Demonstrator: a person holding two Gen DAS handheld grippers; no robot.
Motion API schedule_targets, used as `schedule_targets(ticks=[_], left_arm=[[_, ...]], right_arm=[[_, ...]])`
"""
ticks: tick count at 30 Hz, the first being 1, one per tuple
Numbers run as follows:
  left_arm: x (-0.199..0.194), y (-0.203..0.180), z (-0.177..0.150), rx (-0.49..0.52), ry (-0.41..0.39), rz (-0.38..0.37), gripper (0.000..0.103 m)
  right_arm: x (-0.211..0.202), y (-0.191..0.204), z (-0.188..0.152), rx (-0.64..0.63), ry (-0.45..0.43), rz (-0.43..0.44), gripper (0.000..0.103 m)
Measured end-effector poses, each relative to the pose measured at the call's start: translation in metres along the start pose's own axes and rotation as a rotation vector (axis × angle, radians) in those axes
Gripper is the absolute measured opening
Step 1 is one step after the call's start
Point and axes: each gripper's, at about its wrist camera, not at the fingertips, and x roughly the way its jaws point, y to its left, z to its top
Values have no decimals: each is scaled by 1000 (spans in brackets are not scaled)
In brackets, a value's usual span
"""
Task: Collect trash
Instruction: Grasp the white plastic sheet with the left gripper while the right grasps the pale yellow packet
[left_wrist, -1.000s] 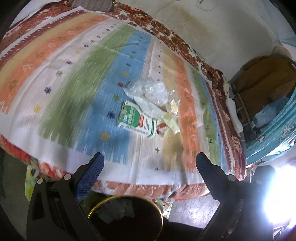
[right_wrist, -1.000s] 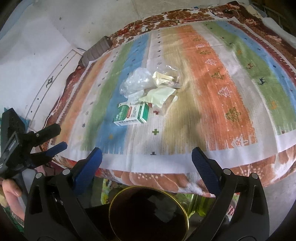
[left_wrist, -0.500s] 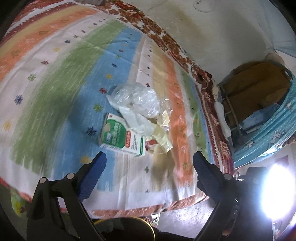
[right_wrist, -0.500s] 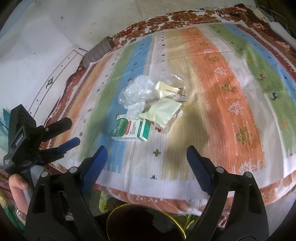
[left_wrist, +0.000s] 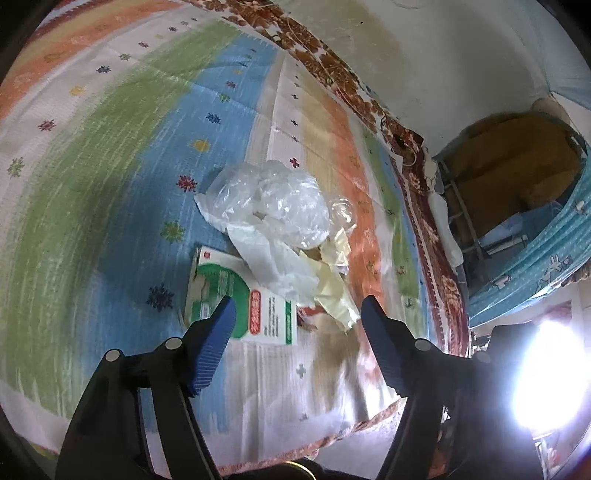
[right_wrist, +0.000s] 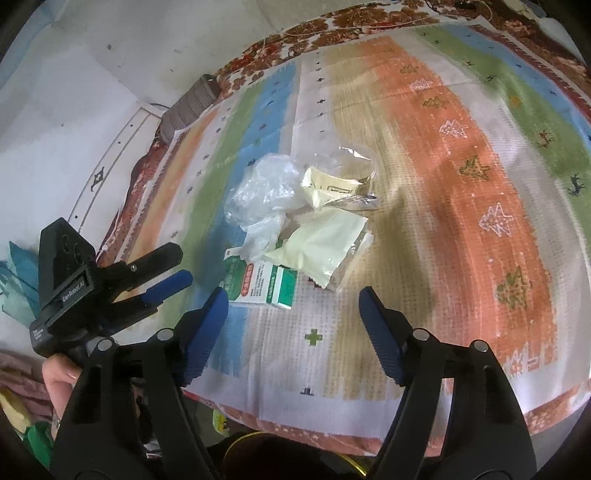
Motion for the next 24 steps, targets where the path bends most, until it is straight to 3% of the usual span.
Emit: schedule_targets(ticks=[6,17,24], left_arm=[[22,12,6,-63,50,-19,56],[50,21,0,-166,82,-38,50],[57,23,3,-204,70,-64,43]], right_arm=[[18,-10,7,27,22,15,59],[40,-16,15,43,45,46,41],[46,-16,15,52,50,61,21]])
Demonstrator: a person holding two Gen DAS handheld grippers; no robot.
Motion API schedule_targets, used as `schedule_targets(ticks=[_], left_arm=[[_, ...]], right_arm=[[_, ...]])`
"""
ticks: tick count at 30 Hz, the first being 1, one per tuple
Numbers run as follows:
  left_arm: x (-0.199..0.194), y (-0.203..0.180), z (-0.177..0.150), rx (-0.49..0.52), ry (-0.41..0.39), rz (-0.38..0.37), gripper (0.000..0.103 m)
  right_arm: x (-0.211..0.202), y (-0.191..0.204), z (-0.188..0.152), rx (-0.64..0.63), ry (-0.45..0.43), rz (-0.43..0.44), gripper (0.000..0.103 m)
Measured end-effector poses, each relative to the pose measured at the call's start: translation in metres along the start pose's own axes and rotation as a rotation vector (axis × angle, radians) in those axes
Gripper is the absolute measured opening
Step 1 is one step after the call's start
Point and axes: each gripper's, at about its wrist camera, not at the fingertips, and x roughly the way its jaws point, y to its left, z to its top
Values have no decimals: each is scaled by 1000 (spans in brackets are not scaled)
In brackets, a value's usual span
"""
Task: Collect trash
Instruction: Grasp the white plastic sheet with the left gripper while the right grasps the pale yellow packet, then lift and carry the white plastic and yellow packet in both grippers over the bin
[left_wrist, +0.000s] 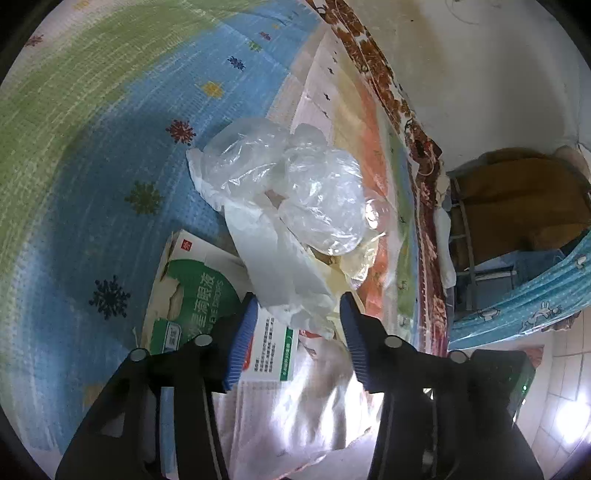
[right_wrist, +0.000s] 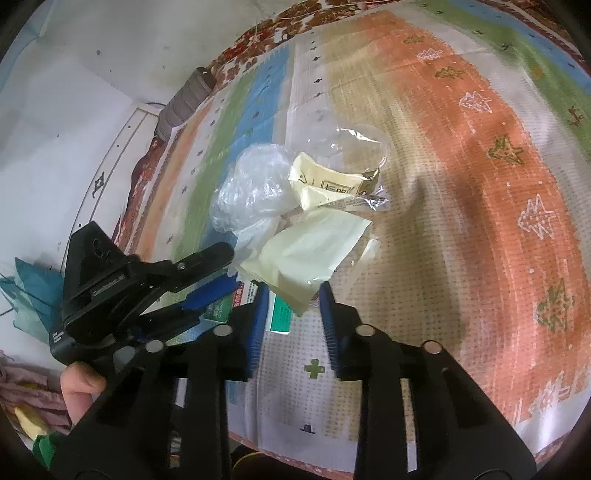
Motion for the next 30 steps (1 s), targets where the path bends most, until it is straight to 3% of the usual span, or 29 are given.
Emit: schedule_targets(ticks=[2,7,16,22,30], left_arm=[[1,3,1,-18,-9,1,37],[6,7,4,-22,-3,36,9],[-5,-5,8,3,-24,55,3],[-12,-26,6,46,-11,64,2],[-25,-37,6,99,-20,153,2]], right_arm=[[1,0,0,-8,-1,-4,15],[2,1,1,-24,-8,-23,10],[-7,3,4,-46,-21,-35,1],[-12,9,3,-68,-22,-37,0],[-21,18,3,-91,-28,-42,0]])
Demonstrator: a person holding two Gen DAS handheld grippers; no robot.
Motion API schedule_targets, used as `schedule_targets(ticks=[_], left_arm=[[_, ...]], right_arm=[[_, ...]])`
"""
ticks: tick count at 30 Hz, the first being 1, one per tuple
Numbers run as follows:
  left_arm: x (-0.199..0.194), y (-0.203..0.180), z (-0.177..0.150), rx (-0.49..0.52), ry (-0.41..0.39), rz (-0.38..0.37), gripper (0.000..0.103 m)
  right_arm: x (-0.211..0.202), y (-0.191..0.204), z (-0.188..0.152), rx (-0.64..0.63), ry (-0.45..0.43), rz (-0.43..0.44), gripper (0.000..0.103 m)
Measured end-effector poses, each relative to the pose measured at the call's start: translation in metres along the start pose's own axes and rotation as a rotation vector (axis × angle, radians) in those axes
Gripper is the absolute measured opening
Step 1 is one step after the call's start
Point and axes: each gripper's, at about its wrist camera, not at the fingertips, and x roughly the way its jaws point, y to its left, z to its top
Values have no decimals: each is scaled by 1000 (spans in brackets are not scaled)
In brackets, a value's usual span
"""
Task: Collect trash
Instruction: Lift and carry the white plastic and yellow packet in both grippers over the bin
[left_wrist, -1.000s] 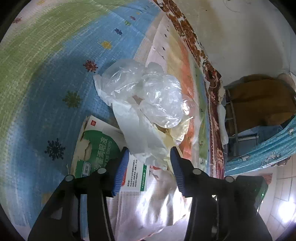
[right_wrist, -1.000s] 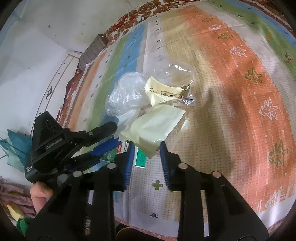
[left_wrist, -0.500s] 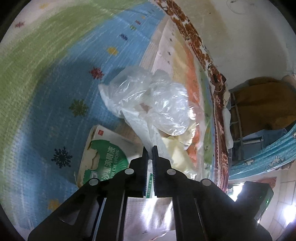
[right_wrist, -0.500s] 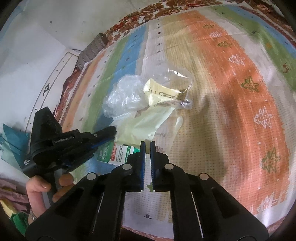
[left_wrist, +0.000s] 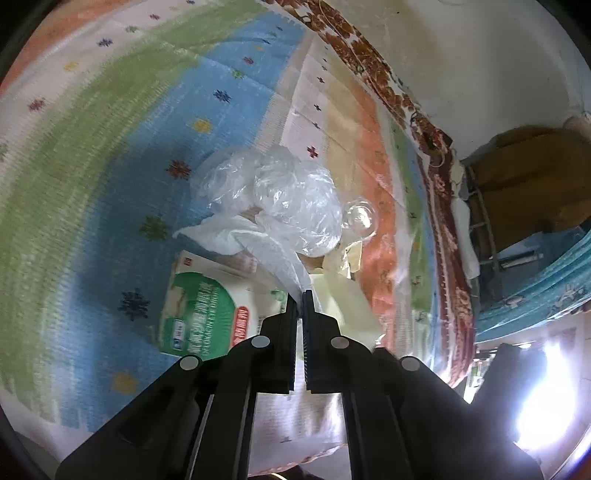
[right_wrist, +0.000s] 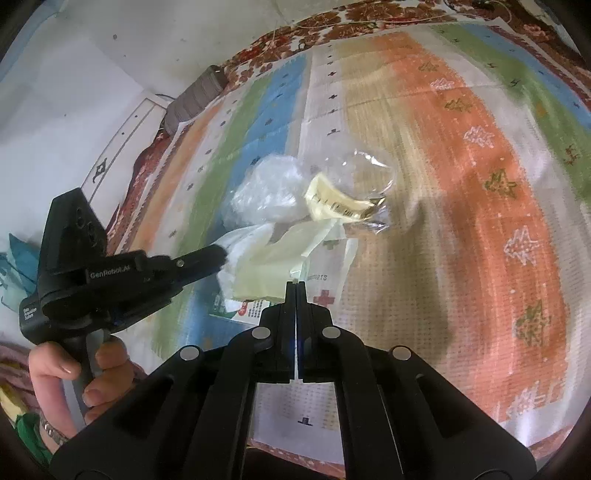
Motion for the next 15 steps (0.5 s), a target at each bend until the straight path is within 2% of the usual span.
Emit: schedule_targets(ticks=[4,8,12,15], left_arm=[[-14,-4,-4,31,0,14,2],[-25,-12,-6,74,12,77,2],[-33,-16,-11,98,18,80,2],[-42,-21,-17,114,10,86,2]], right_arm=[[-6,2,2,-4,3,-2,0],[-10,10,3,-39,-3,-15,0],[-16,18,5,-56,-10,-22,0],[-21,19,4,-67,-8,-65,0]])
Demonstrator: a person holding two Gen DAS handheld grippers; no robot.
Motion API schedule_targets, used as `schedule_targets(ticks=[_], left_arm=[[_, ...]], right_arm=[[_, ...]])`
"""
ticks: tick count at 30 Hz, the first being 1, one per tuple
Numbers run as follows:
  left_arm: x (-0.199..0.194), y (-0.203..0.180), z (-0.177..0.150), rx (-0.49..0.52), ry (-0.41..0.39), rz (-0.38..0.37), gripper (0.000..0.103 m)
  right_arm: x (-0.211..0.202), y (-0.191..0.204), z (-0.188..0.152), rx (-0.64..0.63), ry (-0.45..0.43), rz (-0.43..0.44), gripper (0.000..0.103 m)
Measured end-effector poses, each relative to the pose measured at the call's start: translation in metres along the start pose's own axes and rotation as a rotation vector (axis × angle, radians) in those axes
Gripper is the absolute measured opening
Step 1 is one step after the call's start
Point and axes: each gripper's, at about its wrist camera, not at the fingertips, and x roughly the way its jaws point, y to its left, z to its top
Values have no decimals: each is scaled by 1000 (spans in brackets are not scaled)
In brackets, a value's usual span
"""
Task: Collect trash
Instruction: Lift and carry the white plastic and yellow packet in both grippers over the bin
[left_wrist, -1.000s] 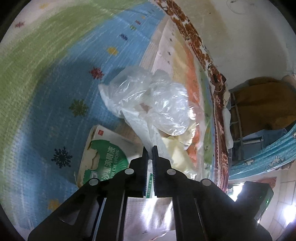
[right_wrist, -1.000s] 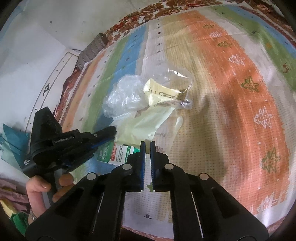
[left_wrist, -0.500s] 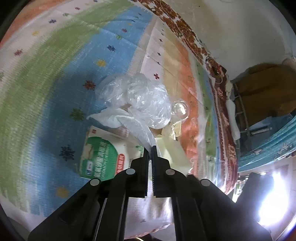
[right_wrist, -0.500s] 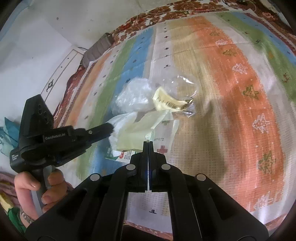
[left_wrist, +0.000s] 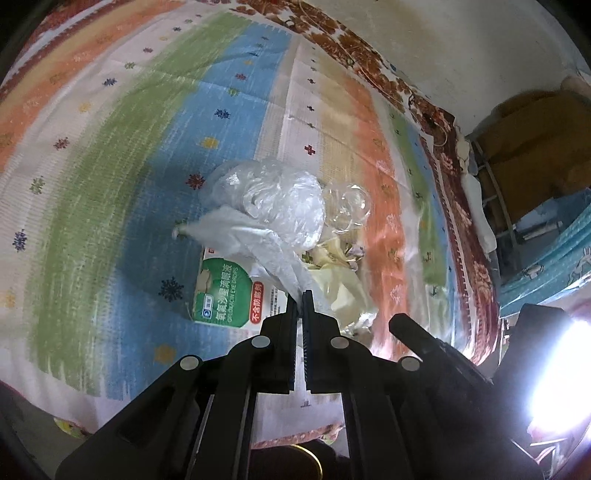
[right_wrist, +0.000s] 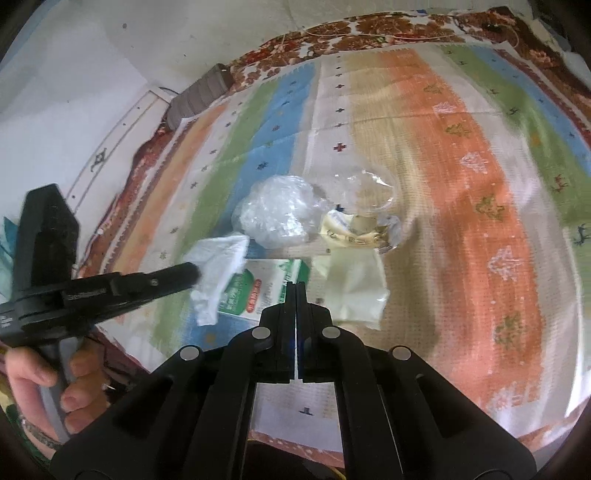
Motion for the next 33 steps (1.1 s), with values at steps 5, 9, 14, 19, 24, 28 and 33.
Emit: schedule_targets(ticks=[5,9,14,19,24,28,33], left_arm=[[-6,-6,-3,9,-15,5,2],[-1,-6,-4,9,-1,15,2],[8,-6,-5,24,11,42,2],[17,-4,-4,17,25,54,2],[25,-11,-4,73,35,92,2],[29,-9,-2,104,33,134,2],[28,-6,-2,101,33,123,2]], right_arm=[[-1,-12,-1,8,27,-26,0],[4,-24,-3,47,49,-26,0],[6,-23,-1,39,31,-34,25],[14,-14,0,-15,31,-84,46],[34,-14,6,-26,38,-141,58],[51,-13,6,-51,70,-165,59],[64,-19,-2,-67,113,-183,44]])
